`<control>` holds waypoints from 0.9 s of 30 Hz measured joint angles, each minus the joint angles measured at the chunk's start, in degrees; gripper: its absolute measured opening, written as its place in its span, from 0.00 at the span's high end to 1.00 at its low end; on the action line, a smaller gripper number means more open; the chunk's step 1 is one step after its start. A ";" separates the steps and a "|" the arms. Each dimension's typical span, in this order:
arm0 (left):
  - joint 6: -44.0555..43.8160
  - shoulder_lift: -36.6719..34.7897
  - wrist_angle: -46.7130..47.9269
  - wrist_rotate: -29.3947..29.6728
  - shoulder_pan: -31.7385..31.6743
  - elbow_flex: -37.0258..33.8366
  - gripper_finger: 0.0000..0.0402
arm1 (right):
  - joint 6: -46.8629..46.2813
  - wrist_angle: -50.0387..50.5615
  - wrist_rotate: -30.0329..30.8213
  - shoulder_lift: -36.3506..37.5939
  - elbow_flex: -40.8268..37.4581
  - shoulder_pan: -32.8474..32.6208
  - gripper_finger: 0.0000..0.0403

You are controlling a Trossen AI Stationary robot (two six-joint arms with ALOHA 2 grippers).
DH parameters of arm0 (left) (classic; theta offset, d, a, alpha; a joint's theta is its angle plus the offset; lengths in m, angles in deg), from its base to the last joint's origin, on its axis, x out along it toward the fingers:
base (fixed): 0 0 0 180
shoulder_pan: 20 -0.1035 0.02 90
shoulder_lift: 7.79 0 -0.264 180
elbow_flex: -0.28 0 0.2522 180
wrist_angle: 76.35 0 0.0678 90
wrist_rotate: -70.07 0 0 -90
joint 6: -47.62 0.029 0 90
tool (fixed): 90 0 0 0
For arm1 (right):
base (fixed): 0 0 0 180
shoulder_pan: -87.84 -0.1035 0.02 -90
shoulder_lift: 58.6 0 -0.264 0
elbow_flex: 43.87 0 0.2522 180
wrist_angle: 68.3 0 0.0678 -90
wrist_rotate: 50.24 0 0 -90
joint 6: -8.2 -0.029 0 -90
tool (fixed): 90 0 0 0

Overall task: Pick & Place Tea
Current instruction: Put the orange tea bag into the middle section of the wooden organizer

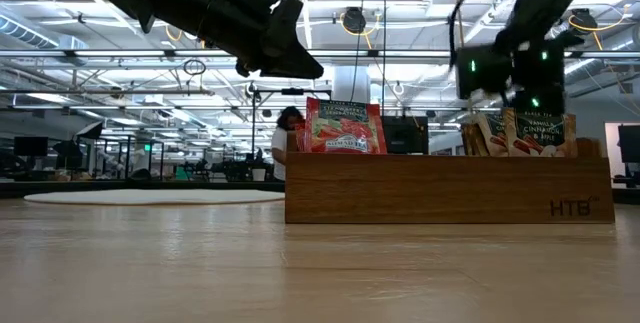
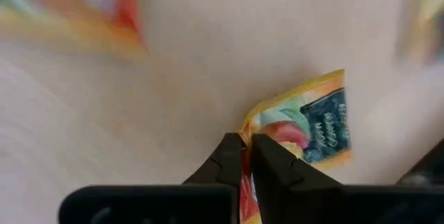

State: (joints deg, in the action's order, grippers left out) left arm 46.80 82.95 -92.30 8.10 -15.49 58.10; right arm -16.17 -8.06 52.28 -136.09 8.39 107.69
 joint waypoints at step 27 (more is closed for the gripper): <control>-31.23 0.02 -9.85 -12.98 -9.07 0.49 0.43 | 77.80 -100.04 33.81 -16.87 -4.95 -27.17 1.00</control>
State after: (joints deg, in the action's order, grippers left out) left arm 15.57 82.97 -102.15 -4.87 -24.56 58.58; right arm 61.63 -108.10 86.09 -152.96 3.45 80.52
